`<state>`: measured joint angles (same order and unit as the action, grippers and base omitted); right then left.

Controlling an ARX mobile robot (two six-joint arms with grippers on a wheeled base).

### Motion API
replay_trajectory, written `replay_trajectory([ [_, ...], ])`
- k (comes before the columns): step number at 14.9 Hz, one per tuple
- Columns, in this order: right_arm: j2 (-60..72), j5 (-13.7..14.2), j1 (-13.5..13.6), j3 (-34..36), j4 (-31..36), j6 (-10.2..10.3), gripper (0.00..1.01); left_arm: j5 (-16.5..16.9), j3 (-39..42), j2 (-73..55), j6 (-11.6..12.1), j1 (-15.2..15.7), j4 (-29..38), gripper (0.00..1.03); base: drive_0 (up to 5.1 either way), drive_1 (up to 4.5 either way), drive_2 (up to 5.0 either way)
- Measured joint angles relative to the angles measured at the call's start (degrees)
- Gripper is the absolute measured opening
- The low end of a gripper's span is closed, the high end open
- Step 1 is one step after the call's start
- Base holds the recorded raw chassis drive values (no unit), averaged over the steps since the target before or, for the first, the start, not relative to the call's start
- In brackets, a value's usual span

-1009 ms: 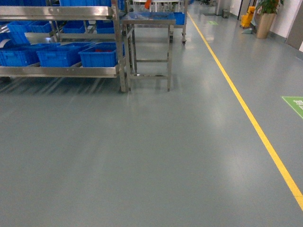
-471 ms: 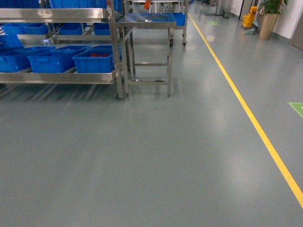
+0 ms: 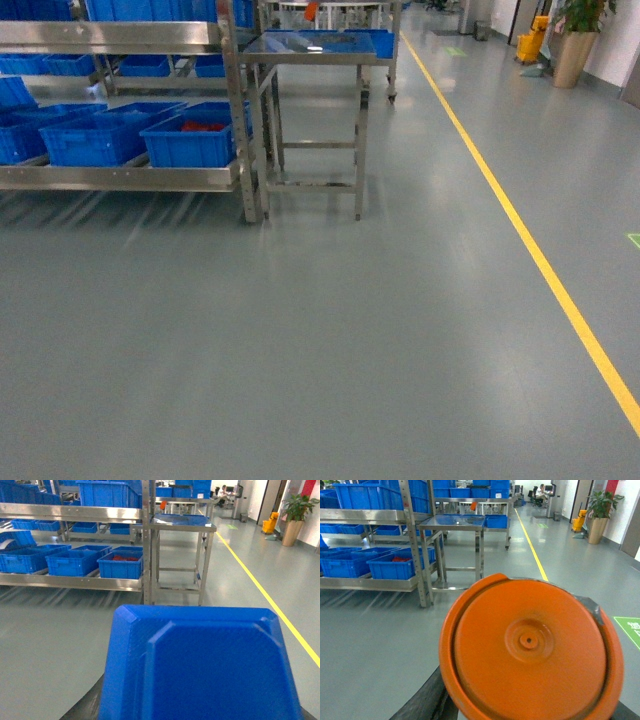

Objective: Sort blue parts and orange caps into right shelf containers

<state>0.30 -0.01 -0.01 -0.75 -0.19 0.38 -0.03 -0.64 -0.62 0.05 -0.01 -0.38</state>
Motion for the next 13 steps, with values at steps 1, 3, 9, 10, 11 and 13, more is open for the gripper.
replay_trajectory([
  [1,0.0,0.0,0.0,0.0,-0.2,0.0,0.45,0.0,0.0,0.0,0.0,0.0,0.0,0.42,0.1,4.30,-4.2],
  [3,0.0,0.0,0.0,0.0,-0.1,0.0,0.45,0.0,0.0,0.0,0.0,0.0,-0.1,0.42,0.1,4.30,-4.2],
  [9,0.0,0.0,0.0,0.0,-0.2,0.0,0.45,0.0,0.0,0.0,0.0,0.0,-0.1,0.42,0.0,4.28,-4.2],
  [10,0.0,0.0,0.0,0.0,-0.1,0.0,0.45,0.0,0.0,0.0,0.0,0.0,0.3,0.42,0.0,4.25,-4.3],
  [11,0.0,0.0,0.0,0.0,-0.2,0.0,0.45,0.0,0.0,0.0,0.0,0.0,-0.2,0.42,0.0,4.25,-4.3],
  [13,0.0,0.0,0.0,0.0,-0.2,0.0,0.45,0.0,0.0,0.0,0.0,0.0,0.0,0.42,0.0,4.25,-4.3],
])
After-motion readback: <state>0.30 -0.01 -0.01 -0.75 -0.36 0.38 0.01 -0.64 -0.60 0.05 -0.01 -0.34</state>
